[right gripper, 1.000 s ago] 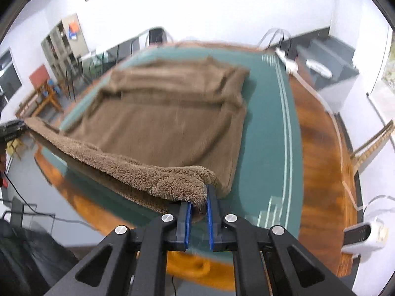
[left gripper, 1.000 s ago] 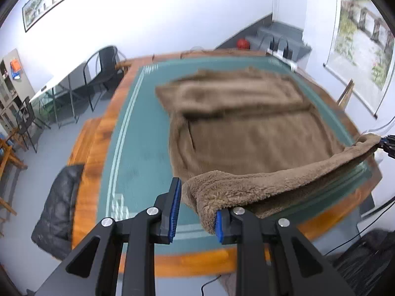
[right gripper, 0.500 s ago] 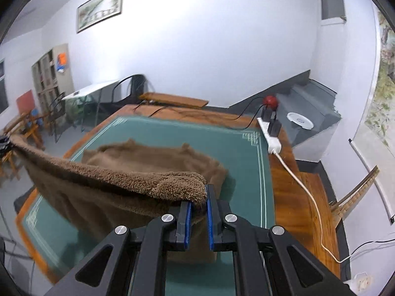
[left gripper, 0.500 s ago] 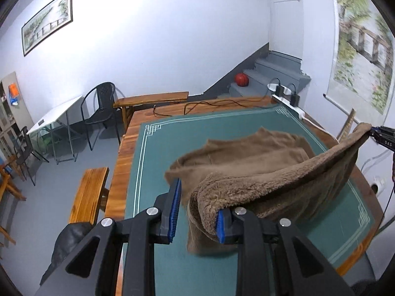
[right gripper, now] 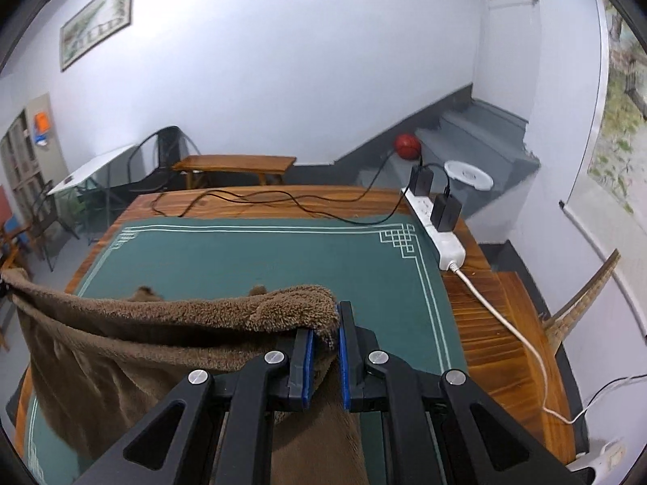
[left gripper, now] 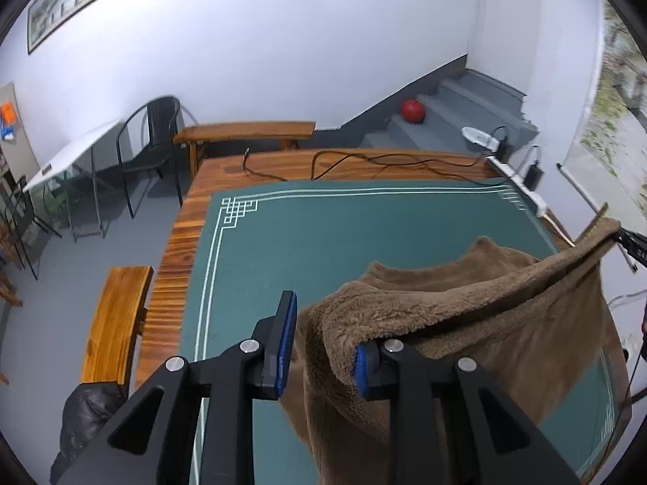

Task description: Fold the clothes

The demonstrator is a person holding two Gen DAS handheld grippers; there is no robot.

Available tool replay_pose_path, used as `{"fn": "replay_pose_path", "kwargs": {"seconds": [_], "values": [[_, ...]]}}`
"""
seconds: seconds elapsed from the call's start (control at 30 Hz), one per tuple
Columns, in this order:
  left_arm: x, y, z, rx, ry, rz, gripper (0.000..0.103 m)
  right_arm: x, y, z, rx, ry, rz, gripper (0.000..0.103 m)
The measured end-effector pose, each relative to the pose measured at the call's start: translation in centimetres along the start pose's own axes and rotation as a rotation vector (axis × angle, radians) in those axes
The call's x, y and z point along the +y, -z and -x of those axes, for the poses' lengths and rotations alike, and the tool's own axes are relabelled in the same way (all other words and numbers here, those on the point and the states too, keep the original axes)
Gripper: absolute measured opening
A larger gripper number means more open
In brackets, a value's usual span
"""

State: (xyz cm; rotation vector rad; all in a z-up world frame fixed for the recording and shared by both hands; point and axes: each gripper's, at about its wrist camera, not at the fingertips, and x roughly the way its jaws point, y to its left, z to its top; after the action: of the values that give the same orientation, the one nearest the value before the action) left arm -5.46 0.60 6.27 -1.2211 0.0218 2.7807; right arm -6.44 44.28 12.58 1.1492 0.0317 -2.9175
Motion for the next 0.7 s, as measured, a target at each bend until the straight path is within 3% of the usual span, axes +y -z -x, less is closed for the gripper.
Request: {"fn": "replay_pose_path", "kwargs": {"seconds": [0.3, 0.57, 0.63, 0.7], "values": [[0.2, -0.8, -10.2, 0.126, -0.026, 0.017, 0.029, 0.3, 0.7, -10.7, 0.157, 0.061, -0.044, 0.011], [0.7, 1.2, -16.2, 0.257, -0.061, 0.018, 0.030, 0.8, 3.0, -15.6, 0.264, 0.041, -0.035, 0.011], [0.9, 1.6, -16.8, 0.280, -0.082, 0.025, 0.042, 0.7, 3.1, -15.9, 0.277, 0.026, -0.039, 0.011], [1.4, 1.8, -17.1, 0.287, -0.111, 0.034, 0.070, 0.6, 3.2, -16.0, 0.286, 0.011, -0.043, 0.015]]}}
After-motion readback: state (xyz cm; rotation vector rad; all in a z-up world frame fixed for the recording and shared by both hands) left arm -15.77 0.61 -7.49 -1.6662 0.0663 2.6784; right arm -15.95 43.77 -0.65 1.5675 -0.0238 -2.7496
